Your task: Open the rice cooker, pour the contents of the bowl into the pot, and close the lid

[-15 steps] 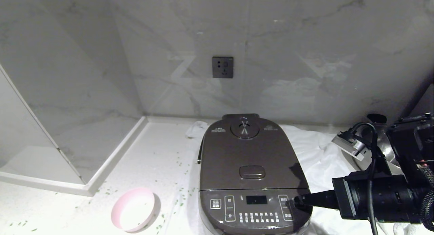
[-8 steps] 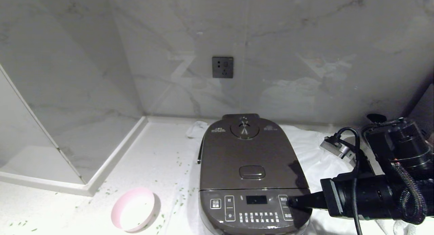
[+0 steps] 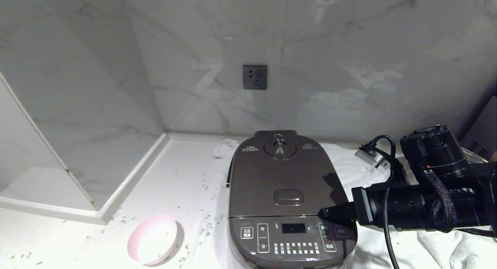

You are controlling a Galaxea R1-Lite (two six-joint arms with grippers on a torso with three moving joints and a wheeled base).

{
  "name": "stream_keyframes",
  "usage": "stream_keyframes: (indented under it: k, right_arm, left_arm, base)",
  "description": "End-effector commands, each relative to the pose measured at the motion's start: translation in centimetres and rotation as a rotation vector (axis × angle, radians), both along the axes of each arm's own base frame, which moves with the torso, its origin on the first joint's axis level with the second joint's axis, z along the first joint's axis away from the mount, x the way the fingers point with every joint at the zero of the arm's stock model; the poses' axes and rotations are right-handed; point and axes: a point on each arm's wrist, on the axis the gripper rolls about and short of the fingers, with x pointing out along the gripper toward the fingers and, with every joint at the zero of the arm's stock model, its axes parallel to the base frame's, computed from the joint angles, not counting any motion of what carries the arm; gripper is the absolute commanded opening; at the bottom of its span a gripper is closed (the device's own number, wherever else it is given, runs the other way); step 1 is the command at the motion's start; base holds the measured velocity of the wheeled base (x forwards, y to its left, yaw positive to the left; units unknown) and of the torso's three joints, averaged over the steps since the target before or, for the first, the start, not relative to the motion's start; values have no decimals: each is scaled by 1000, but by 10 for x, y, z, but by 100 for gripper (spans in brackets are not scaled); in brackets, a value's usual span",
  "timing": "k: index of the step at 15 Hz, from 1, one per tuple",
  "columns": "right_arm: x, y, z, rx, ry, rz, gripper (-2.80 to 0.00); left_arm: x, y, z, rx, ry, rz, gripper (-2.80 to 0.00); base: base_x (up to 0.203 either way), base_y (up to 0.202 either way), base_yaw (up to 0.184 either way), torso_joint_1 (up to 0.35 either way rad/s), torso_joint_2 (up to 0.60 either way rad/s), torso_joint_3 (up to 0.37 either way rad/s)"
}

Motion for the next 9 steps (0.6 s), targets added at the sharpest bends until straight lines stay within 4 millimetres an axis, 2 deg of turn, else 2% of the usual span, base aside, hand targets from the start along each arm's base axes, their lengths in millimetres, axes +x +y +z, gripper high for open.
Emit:
stream_keyframes:
  k: [1,6,9]
  right_arm:
    - [2,1,-9,0,45,15,-280]
    - [1,2,-12,6,64,27,-280]
    - [9,5,-22,-10,99,27,-280]
  left_arm:
    - [0,0,0,1,-2,1,-280]
    - [0,0,0,-1,-2,1,-280]
    - [0,0,0,-2,0,1,-280]
  base:
    - [0,0,0,0,0,0]
    - [0,0,0,0,0,0]
    - [0,0,0,0,0,0]
